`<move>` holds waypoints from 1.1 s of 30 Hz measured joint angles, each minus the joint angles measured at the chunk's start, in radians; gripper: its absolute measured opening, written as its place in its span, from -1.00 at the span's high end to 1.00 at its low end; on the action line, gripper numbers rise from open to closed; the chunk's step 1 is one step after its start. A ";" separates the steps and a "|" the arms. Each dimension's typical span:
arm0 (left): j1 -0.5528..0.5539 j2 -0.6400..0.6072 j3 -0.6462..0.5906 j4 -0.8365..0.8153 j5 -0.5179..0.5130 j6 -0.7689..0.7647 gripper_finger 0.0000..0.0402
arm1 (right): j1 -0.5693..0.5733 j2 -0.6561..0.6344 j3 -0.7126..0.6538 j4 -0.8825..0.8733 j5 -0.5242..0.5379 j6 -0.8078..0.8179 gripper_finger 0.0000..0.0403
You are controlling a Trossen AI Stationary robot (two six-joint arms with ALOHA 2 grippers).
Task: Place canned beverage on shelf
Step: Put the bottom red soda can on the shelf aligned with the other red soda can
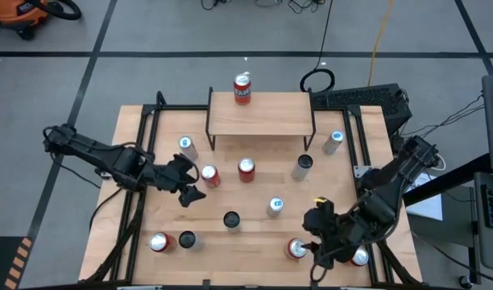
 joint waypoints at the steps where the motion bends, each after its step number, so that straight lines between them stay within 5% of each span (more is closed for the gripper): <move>1: -0.002 0.004 0.000 -0.001 -0.006 -0.002 -0.99 | 0.004 0.001 0.000 0.000 0.000 -0.005 -0.42; 7: -0.003 0.020 0.000 -0.005 -0.035 0.016 -0.99 | 0.015 0.029 0.000 0.000 -0.014 -0.057 -0.61; 19: -0.003 0.029 0.000 -0.005 -0.089 0.032 -0.99 | -0.004 0.145 0.000 0.001 -0.162 -0.084 -0.70; 33: -0.002 0.029 0.000 -0.002 -0.151 -0.004 -0.99 | -0.030 0.282 0.000 0.010 -0.196 -0.110 -0.87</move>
